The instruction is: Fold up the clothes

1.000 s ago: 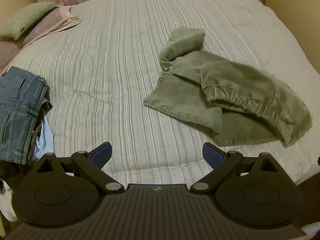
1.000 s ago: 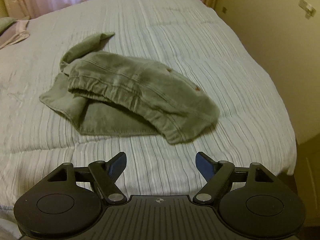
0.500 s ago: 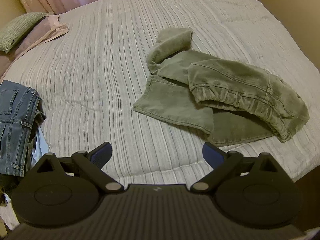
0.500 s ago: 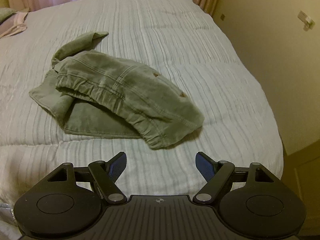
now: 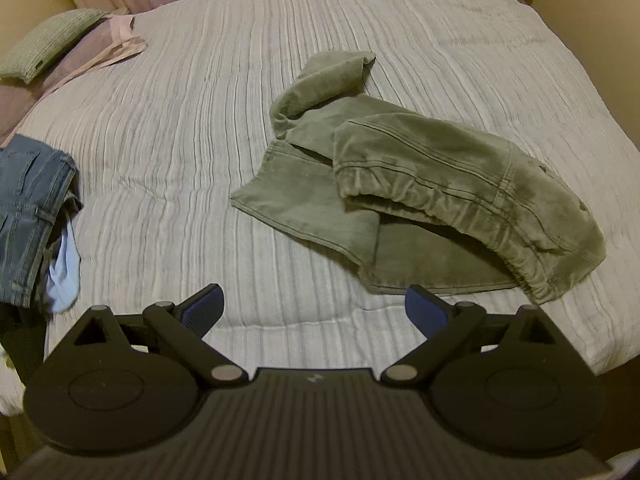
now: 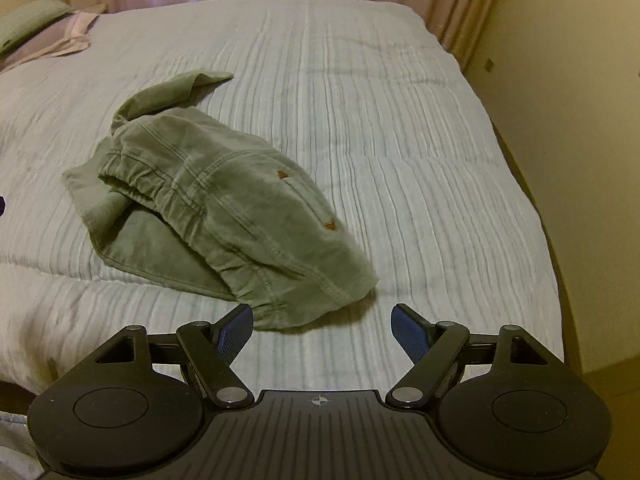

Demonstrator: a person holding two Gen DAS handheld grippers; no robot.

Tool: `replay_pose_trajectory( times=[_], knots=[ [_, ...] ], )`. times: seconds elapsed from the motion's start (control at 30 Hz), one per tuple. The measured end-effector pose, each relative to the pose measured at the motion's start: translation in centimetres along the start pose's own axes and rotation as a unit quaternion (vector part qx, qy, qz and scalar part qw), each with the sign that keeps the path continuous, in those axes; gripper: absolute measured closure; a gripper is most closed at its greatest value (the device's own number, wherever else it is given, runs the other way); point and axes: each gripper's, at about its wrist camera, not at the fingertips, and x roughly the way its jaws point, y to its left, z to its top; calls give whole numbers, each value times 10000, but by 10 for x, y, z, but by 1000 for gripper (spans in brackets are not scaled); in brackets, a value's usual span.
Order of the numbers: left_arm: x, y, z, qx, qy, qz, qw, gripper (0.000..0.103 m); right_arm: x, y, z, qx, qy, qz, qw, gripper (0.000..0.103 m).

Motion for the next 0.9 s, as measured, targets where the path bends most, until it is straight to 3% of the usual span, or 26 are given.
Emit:
replay_pose_trajectory(
  times=[0.23, 0.37, 0.5, 0.6, 0.67, 0.73, 0.8, 0.87, 0.9],
  knots=[
    [-1, -25, -18, -341, 144, 171, 9992, 7, 20, -25, -6, -483, 100, 349, 9982, 24],
    [-1, -28, -31, -494, 257, 268, 9981, 7, 39, -27, -24, -1304, 118, 380, 9907, 24],
    [12, -25, -48, -661, 430, 367, 9962, 7, 65, -24, -46, -2166, -43, 168, 9761, 24],
    [26, -22, -58, -725, 597, 400, 9948, 7, 90, -22, -62, -3002, -335, -19, 9533, 25],
    [33, -21, -62, -733, 625, 414, 9945, 7, 107, -14, -78, -3846, -679, -275, 9202, 25],
    [42, -20, -65, -731, 626, 412, 9945, 7, 126, -10, -95, -4715, -1057, -517, 8740, 25],
    [55, -19, -67, -738, 556, 379, 9950, 7, 151, -10, -120, -5691, -1470, -844, 8046, 25],
    [69, -17, -67, -843, 460, 317, 9949, 8, 177, -13, -144, -6557, -1839, -1152, 7232, 25],
    [78, -15, -67, -959, 404, 270, 9942, 9, 188, -17, -154, -6829, -2022, -1296, 6899, 25]
  ],
)
